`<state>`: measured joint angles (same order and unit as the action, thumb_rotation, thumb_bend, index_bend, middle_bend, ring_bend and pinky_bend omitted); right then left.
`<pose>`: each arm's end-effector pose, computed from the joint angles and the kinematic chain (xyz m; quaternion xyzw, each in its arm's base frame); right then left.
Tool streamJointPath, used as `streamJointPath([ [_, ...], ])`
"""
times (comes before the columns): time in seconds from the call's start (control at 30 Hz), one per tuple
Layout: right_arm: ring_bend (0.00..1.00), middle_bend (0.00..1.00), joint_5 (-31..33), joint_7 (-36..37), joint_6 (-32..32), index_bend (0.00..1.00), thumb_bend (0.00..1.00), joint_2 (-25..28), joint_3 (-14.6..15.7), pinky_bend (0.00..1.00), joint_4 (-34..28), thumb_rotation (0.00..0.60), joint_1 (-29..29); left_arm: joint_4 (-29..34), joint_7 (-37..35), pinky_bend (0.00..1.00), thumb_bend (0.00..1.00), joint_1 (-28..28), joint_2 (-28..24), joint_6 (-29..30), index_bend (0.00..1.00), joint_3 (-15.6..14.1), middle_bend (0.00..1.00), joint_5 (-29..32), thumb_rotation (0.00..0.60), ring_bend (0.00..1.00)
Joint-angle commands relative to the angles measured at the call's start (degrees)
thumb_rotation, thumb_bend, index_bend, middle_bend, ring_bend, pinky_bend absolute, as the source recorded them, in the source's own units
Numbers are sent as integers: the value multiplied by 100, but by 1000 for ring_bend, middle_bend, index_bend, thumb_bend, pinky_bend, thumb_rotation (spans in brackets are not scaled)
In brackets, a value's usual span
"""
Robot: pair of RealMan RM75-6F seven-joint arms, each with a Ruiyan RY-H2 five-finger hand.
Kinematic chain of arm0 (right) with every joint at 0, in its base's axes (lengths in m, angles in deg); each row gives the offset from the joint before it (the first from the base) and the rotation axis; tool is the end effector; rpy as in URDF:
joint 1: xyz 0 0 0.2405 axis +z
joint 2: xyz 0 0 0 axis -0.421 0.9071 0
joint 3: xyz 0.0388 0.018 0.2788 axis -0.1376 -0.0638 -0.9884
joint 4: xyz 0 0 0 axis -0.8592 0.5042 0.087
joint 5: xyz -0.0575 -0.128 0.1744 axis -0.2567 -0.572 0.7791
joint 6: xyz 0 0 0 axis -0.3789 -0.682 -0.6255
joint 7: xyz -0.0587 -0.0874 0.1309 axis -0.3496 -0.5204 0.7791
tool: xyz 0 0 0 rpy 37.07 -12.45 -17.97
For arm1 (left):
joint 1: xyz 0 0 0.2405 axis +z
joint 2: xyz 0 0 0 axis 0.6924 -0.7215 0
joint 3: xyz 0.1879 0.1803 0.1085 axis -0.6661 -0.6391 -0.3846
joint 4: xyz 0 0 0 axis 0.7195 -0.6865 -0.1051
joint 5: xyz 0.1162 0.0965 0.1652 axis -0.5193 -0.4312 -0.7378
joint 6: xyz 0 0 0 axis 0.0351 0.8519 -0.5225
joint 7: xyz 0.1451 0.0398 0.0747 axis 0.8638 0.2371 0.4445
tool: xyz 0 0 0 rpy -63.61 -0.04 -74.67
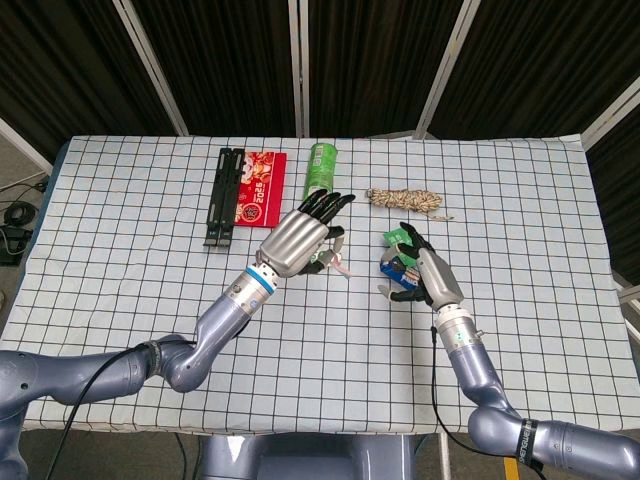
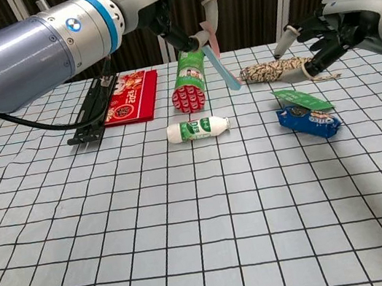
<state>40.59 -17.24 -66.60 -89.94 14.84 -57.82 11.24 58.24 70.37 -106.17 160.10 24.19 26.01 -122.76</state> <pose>-0.1577 -0.3733 0.0244 0.4932 -0.6350 0.4841 0.3452 0.0226 0.4262 -0.0360 -0.7530 -0.2984 -0.4983 0.3093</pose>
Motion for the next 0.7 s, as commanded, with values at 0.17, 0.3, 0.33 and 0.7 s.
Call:
streamJointPath([
  [0.17,0,0,125,-165,-242,462,135,-271,-43,0,38,600,87,-159,170,0,568,-102,317,180,867,71,0,169,600,0],
  [0.3,0,0,152,-206,-317,464,135,-370,-73,0,18,600,113,-211,320,0,571,-166,463,248,867,101,0,279,600,0],
  [0.33,0,0,152,-218,-322,464,135,-376,-75,0,11,600,116,-229,344,0,571,-177,489,258,867,105,0,298,600,0],
  [0.7,0,0,257,-384,-332,481,136,-550,-97,0,74,600,228,-382,375,0,571,-289,761,314,867,277,0,590,600,0],
])
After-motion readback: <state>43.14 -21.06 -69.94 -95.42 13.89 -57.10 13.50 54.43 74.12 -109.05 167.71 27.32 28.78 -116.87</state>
